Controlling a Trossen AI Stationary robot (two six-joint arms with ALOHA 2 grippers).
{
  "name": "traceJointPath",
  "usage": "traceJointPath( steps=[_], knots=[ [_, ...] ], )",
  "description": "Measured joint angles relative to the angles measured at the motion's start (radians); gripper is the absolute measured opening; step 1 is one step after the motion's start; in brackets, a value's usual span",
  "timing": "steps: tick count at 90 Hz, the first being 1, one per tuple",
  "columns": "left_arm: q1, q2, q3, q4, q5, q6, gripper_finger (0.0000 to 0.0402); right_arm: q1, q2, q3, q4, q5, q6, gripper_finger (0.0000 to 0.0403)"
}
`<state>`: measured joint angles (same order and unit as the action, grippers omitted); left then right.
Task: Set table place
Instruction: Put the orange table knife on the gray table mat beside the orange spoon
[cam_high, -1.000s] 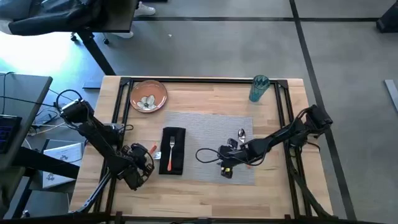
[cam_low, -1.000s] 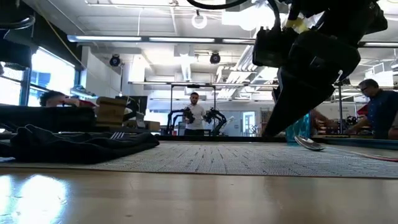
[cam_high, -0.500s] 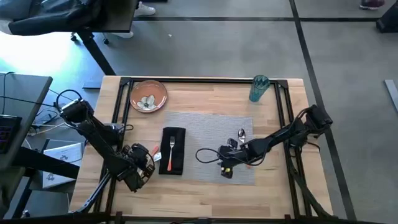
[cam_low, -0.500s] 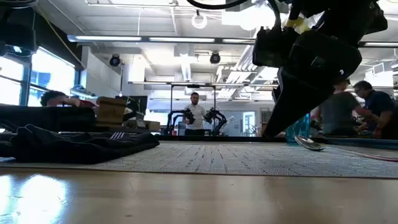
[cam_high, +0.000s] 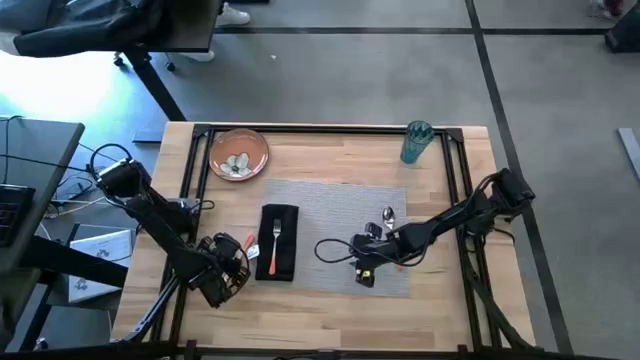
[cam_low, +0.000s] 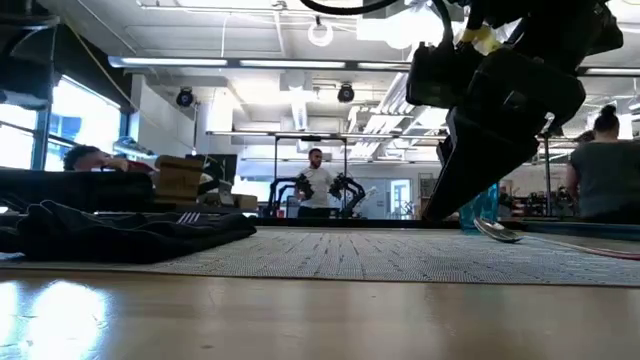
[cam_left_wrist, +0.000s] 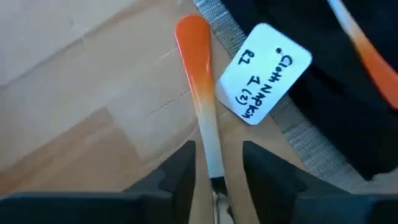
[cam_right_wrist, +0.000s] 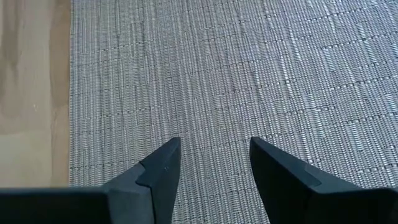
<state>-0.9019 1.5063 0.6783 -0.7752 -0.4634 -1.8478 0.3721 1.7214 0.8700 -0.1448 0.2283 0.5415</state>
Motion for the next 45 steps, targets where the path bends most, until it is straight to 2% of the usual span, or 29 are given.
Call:
traceJointPath(
  steps=[25, 45],
  knots=[
    [-0.035, 0.020, -0.059, 0.075, -0.041, -0.011, 0.0126, 0.000, 0.000, 0.000, 0.000, 0.000, -0.011, 0.0171],
    [-0.038, 0.093, -0.054, 0.073, -0.062, 0.075, 0.0080, 0.000, 0.000, 0.000, 0.000, 0.001, -0.011, 0.0171]
  ],
)
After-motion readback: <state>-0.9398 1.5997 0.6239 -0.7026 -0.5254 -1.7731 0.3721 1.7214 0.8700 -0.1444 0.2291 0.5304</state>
